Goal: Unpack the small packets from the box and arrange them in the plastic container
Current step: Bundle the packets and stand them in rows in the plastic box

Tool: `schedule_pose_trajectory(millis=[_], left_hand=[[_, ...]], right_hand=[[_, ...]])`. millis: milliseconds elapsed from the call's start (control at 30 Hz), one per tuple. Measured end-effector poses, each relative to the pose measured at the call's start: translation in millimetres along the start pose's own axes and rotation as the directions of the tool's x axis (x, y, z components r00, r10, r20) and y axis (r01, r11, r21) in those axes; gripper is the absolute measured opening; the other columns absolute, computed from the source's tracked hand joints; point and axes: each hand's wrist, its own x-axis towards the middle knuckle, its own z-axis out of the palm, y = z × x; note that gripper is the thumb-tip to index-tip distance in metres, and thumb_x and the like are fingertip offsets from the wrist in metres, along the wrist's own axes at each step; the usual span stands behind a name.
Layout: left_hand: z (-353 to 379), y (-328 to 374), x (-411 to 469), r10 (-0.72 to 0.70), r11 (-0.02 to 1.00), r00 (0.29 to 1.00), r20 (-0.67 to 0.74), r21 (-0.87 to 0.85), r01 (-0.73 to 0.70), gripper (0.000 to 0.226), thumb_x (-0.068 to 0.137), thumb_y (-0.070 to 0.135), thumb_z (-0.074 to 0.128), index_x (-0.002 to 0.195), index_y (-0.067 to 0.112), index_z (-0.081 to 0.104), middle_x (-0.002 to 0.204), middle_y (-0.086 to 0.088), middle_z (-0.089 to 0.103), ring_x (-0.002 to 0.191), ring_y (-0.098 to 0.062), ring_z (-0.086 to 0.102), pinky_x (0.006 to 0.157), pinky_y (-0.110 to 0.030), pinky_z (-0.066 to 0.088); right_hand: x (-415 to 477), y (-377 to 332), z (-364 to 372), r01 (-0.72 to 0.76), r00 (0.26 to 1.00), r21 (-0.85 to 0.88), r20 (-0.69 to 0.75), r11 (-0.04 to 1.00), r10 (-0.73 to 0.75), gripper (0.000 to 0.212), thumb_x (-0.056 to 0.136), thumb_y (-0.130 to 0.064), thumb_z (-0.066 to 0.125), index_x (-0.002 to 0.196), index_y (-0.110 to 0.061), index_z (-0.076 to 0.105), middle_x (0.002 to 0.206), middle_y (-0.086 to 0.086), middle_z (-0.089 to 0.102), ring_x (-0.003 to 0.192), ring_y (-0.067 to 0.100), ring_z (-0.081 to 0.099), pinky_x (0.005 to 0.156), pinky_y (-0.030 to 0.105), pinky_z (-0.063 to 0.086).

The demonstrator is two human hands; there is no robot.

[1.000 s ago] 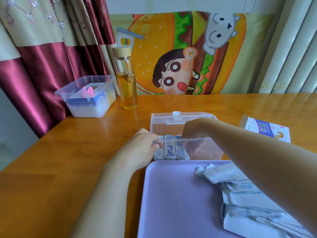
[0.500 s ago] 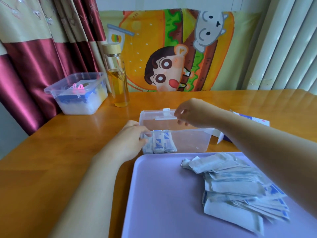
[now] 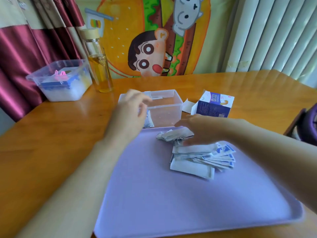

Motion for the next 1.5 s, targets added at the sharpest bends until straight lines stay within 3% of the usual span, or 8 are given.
schedule_pose_trajectory(millis=[167,333,500,700,900,1067,1400,1500], left_hand=[[60,27,-17,-0.041,0.997,0.87,0.491,-0.041,0.071,0.04,0.095,0.021,0.051,0.135,0.019,0.049,0.137,0.002,0.053,0.125,-0.015,0.047,0.09,-0.015,0.03],[79,37,-20,-0.11,0.992,0.77,0.628,0.024,0.122,0.044,0.097,0.024,0.048,0.141,0.021,0.041,0.141,-0.002,0.048,0.128,-0.02,0.044,0.102,-0.028,0.034],[80,37,-17,-0.144,0.987,0.751,0.644,0.143,0.067,0.02,0.093,0.014,0.047,0.111,0.015,0.056,0.103,-0.003,0.05,0.1,-0.027,0.053,0.081,-0.036,0.042],[77,40,-19,-0.217,0.963,0.751,0.623,0.261,0.061,0.039,0.089,0.018,0.048,0.128,0.013,0.049,0.12,-0.006,0.047,0.11,-0.027,0.051,0.088,-0.04,0.046],[77,50,-22,-0.315,0.934,0.701,0.639,0.339,0.111,0.024,0.093,0.02,0.034,0.107,0.01,0.05,0.115,-0.011,0.042,0.11,-0.031,0.044,0.089,-0.041,0.041],[81,51,-30,-0.365,0.911,0.682,0.633,0.392,0.124,0.045,0.095,0.038,0.032,0.134,0.016,0.039,0.135,-0.01,0.039,0.128,-0.03,0.036,0.103,-0.042,0.033],[64,31,-41,-0.382,0.924,0.848,0.368,0.145,0.353,0.028,0.097,0.025,0.042,0.115,0.003,0.041,0.118,-0.016,0.049,0.101,-0.033,0.05,0.081,-0.036,0.042],[40,23,-38,-0.546,0.819,0.769,0.332,0.019,0.573,0.027,0.091,0.043,0.048,0.096,0.018,0.045,0.095,-0.009,0.052,0.086,-0.03,0.05,0.06,-0.023,0.034]], right_hand=[[-15,1,27,-0.075,0.997,0.058,0.015,0.995,0.075,0.051,0.092,-0.043,0.046,0.138,-0.024,0.038,0.136,0.005,0.042,0.124,0.025,0.042,0.103,0.038,0.036],[-38,3,60,-0.072,0.997,0.03,-0.023,0.997,0.073,0.064,0.097,-0.052,0.026,0.15,-0.021,0.008,0.159,0.008,-0.005,0.146,0.024,0.0,0.118,0.042,0.008],[-52,1,70,-0.031,0.993,0.038,-0.112,0.999,0.035,0.063,0.097,-0.052,0.025,0.15,-0.022,0.008,0.155,0.005,0.005,0.143,0.026,0.009,0.115,0.036,0.008],[-58,-2,73,0.026,0.991,0.03,-0.135,0.999,-0.022,0.063,0.098,-0.052,0.026,0.15,-0.021,0.009,0.149,0.005,0.017,0.139,0.023,0.016,0.115,0.034,0.007],[-62,-3,79,0.092,0.986,0.029,-0.142,0.995,-0.087,0.061,0.097,-0.053,0.026,0.149,-0.023,0.013,0.146,0.004,0.022,0.139,0.022,0.017,0.117,0.037,0.007],[-64,-6,80,0.133,0.982,0.035,-0.141,0.991,-0.127,0.059,0.097,-0.052,0.027,0.148,-0.024,0.018,0.144,0.002,0.025,0.137,0.02,0.021,0.117,0.038,0.009],[-70,-13,79,0.156,0.978,0.005,-0.137,0.988,-0.154,0.059,0.096,-0.054,0.026,0.147,-0.025,0.019,0.144,0.003,0.026,0.137,0.02,0.023,0.115,0.033,0.007],[-70,-13,70,0.137,0.986,0.086,-0.103,0.987,-0.128,0.059,0.095,-0.057,0.027,0.147,-0.028,0.021,0.146,0.0,0.027,0.137,0.021,0.025,0.118,0.038,0.007]])
